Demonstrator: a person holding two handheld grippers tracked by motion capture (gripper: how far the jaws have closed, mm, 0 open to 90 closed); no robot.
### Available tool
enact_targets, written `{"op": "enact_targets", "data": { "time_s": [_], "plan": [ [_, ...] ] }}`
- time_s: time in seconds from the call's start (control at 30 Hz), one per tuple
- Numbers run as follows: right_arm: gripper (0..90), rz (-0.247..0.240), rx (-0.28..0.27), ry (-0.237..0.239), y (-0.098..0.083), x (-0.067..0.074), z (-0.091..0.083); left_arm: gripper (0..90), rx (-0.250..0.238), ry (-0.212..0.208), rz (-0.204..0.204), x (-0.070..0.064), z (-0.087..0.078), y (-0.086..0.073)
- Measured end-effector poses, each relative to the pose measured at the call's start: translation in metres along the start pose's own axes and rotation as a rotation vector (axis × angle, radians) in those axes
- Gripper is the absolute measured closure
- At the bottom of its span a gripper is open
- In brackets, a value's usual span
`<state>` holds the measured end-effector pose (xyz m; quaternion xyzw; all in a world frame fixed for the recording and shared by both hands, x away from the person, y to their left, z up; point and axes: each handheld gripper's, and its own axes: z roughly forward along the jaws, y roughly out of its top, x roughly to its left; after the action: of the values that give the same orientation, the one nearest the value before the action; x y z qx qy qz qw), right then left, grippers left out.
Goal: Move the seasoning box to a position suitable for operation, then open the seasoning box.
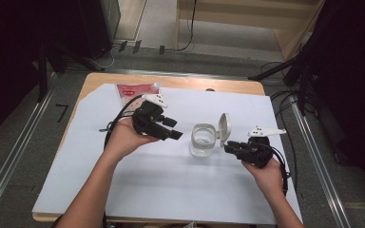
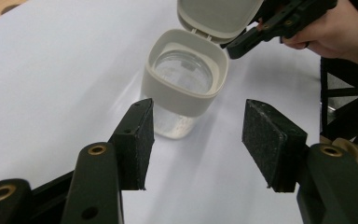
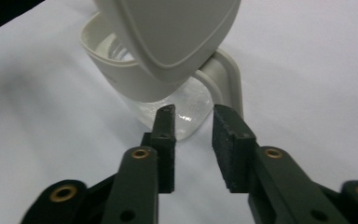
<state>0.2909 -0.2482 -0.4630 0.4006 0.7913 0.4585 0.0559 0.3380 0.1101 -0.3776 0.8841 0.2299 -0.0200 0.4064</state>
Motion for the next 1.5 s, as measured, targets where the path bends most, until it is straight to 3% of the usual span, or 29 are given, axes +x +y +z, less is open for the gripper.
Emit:
{"op": "enact_targets", "data": {
  "time_s": [0.17,0.2,0.27,0.37,0.47,0.7,0.87,1.07,1.5],
  "plan": [
    [59.2,0.022,-0.032,0.023,-0.002,0.006,-0.01,43.8,-0.025,0.01,-0.021,0.007,-0.012,-0.01],
    [55.5,-0.019,-0.058,0.019,-0.006,0.007,-0.012,43.3,-0.032,0.021,-0.03,0.009,-0.016,-0.013],
    [54.0,-0.043,-0.064,0.015,-0.007,0.007,-0.012,43.0,-0.034,0.028,-0.034,0.01,-0.018,-0.014],
    [48.7,-0.018,-0.04,0.01,-0.01,0.008,-0.013,42.5,-0.024,0.067,-0.046,0.012,-0.022,-0.02],
    [42.5,0.005,-0.027,0.015,-0.013,0.009,-0.016,42.1,-0.03,0.061,-0.049,0.015,-0.026,-0.024],
    [41.5,-0.004,-0.048,0.013,-0.012,0.009,-0.019,40.9,-0.013,0.058,-0.065,0.026,-0.034,-0.036],
    [42.1,-0.011,-0.051,0.014,-0.011,0.008,-0.02,41.1,-0.026,0.074,-0.087,0.034,-0.044,-0.045],
    [42.3,-0.035,-0.043,0.007,-0.01,0.009,-0.019,41.3,-0.044,0.118,-0.112,0.043,-0.058,-0.053],
    [43.4,-0.053,-0.014,0.005,-0.01,0.012,-0.013,41.4,-0.06,0.172,-0.167,0.061,-0.085,-0.069]
  ]
}}
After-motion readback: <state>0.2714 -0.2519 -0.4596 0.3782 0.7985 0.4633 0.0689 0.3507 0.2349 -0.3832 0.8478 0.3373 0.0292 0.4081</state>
